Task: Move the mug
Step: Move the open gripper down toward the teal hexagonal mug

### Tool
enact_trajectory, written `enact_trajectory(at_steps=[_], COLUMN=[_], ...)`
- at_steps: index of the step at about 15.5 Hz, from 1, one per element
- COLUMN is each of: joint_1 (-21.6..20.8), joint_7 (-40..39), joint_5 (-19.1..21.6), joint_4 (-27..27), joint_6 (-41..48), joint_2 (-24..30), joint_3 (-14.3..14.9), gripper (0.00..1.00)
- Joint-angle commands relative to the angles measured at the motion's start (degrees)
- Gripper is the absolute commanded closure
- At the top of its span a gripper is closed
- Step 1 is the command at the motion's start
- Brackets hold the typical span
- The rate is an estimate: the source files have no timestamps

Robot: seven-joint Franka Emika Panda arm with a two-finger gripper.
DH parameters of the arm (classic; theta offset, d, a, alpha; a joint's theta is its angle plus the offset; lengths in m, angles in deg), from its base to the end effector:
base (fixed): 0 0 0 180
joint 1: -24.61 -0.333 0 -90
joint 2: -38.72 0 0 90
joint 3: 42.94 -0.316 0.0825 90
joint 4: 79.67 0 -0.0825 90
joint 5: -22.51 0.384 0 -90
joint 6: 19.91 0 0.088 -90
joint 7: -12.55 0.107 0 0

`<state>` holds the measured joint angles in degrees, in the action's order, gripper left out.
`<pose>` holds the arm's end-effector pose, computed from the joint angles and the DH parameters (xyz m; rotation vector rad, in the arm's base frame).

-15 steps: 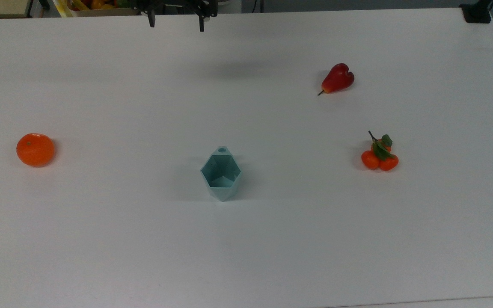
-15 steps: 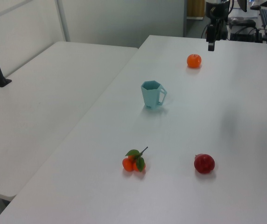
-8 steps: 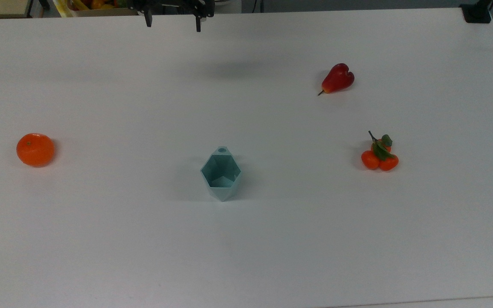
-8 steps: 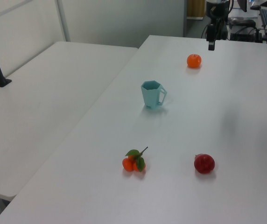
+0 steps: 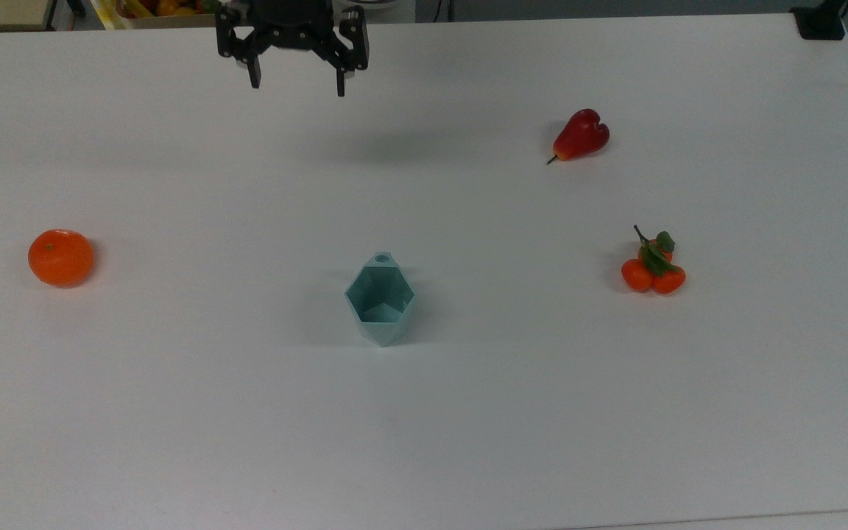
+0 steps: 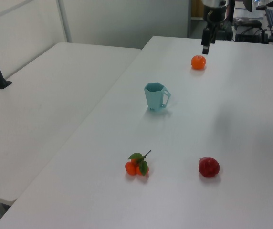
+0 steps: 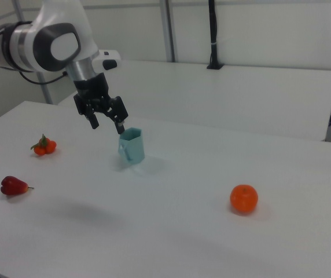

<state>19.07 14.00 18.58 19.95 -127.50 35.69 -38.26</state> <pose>0.5887 0.0046 0.5419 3.0698 0.0121 0.1348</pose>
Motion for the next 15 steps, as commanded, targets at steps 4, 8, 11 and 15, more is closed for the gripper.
enact_trajectory(at_steps=[4,8,11,15], joint_1=[-0.7,-2.4,-3.2,-4.6], joint_7=[0.1,0.1,0.3,3.1], joint_5=[-0.3,-0.4,-0.2,0.0], joint_4=[0.8,0.7,0.7,0.7], joint_6=[-10.9,-14.9,-19.7,-25.4], joint_2=[-7.3,-11.9,-15.6,-19.3], joint_3=[-0.5,-0.6,-0.7,-0.7], gripper=[0.00,0.00,0.00,0.00])
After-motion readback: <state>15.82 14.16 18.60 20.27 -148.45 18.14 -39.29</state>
